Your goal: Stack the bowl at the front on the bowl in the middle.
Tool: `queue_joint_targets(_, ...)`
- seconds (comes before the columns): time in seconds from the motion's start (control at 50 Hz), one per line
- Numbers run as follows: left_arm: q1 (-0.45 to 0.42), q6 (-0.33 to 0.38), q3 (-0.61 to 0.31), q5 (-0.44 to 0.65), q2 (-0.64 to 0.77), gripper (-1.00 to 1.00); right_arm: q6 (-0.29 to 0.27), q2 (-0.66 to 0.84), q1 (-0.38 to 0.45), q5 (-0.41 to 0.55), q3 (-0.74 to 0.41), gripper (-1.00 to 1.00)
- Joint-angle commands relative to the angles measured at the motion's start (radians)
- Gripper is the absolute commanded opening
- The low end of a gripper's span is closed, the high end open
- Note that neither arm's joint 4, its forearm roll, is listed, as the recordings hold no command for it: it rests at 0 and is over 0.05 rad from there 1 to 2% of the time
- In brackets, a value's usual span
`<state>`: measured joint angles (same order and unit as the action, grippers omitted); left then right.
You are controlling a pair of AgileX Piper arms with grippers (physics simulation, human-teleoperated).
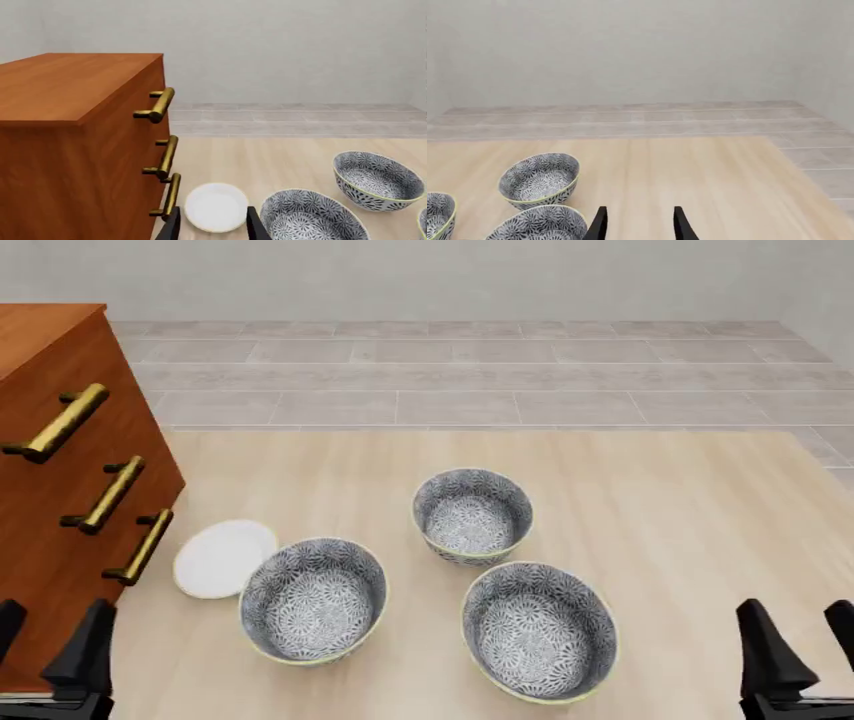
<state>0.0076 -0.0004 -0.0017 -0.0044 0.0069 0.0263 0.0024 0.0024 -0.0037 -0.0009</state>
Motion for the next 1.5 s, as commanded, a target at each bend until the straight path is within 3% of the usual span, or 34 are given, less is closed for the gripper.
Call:
queue_joint_targets(0.02, -0.007, 0.0, -0.003, 0.004, 0.0, 1.0, -0.026, 0.011, -0.008, -0.005, -0.002, 1.0)
queue_joint_targets(0.4, -0.006, 0.0, -0.007, 0.009, -0.002, 1.0, -0.026, 0.056, -0.001, -0.032, 0.0, 1.0)
queue_joint_targets(0.6, -0.006, 0.008, -0.005, 0.004, -0.005, 1.0, -0.015, 0.138, 0.019, -0.097, -0.008, 1.0)
queue_joint_targets(0.72, -0.006, 0.005, -0.007, 0.008, -0.005, 1.0, -0.003, 0.281, 0.092, -0.085, -0.157, 1.0)
queue_joint_targets(0.78, -0.006, 0.005, -0.005, 0.006, -0.005, 1.0, -0.023, 0.395, 0.137, -0.101, -0.228, 1.0)
queue_joint_targets(0.82, -0.006, -0.002, -0.006, 0.01, -0.003, 1.0, -0.005, 0.494, 0.173, -0.095, -0.3, 1.0)
queue_joint_targets(0.88, -0.006, 0.004, -0.006, 0.008, -0.005, 1.0, -0.05, 0.542, 0.177, -0.1, -0.337, 1.0)
queue_joint_targets(0.96, -0.006, 0.001, -0.009, 0.011, -0.003, 1.0, -0.024, 0.696, 0.229, -0.092, -0.413, 1.0)
queue_joint_targets(1.06, -0.006, 0.003, -0.007, 0.008, -0.004, 1.0, -0.029, 0.776, 0.266, -0.07, -0.468, 1.0)
queue_joint_targets(1.12, -0.006, 0.002, -0.006, 0.008, -0.004, 1.0, -0.037, 0.862, 0.271, -0.034, -0.546, 1.0)
queue_joint_targets(1.18, -0.006, 0.0, -0.006, 0.009, -0.003, 1.0, -0.008, 0.931, 0.289, 0.003, -0.606, 1.0)
queue_joint_targets(1.3, -0.006, 0.002, -0.005, 0.007, -0.003, 1.0, -0.027, 1.094, 0.313, 0.061, -0.738, 1.0)
queue_joint_targets(1.44, -0.006, 0.003, -0.004, 0.006, -0.003, 1.0, -0.011, 1.192, 0.348, 0.122, -0.838, 1.0)
queue_joint_targets(1.48, -0.006, 0.001, -0.004, 0.006, -0.003, 1.0, -0.02, 1.22, 0.355, 0.139, -0.867, 1.0)
queue_joint_targets(1.5, -0.006, 0.001, -0.007, 0.009, -0.002, 1.0, -0.057, 1.247, 0.353, 0.154, -0.897, 1.0)
